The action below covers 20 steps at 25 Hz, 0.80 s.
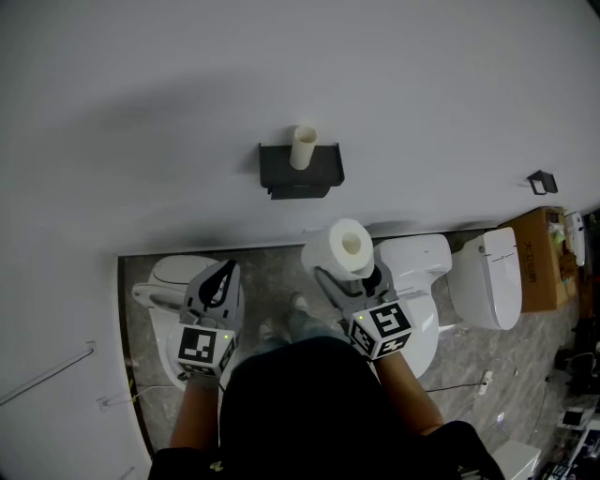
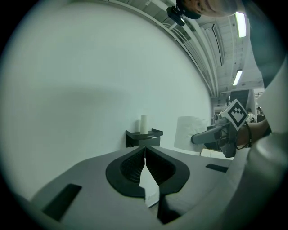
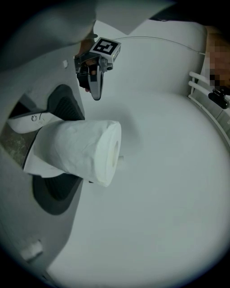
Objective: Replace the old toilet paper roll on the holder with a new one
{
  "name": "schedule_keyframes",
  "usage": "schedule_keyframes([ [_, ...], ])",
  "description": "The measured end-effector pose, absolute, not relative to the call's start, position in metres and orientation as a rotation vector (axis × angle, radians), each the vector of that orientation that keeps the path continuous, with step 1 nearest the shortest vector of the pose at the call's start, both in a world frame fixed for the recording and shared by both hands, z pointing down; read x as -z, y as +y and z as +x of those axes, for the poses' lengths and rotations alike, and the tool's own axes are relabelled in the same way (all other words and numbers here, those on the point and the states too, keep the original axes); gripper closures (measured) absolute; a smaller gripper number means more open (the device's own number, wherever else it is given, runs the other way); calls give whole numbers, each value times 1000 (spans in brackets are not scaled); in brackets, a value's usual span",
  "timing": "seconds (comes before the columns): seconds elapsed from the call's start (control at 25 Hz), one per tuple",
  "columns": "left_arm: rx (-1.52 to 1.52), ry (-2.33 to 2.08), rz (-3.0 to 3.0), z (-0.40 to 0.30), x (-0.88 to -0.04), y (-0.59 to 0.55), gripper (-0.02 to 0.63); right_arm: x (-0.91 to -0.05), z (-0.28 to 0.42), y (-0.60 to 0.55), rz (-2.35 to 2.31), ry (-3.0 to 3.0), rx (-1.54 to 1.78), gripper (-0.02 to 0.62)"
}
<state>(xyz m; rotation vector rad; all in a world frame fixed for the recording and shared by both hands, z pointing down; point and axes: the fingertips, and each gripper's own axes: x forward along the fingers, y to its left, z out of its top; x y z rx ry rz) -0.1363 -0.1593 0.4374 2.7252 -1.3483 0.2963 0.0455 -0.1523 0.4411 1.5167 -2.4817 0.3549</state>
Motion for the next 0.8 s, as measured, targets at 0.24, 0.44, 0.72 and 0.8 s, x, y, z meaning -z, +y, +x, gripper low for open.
schedule_keyframes([
  [0.24,-292,-1342,2741,-107,-431,-195,591,-444,75,-166,1567,-2452,-375,241],
  [0.44,-279,-1340,2798,-81,-415,-229,591,-447,103,-175,1643,-2423,-399,241],
  [0.72,-365,-1324,2858,-47,-395,-281,504,-449,139,-183,1748,-2372,-423,241],
  [0.8,-421,-1315,2869,-38,-393,-295,463,-449,149,-186,1782,-2357,-429,241],
])
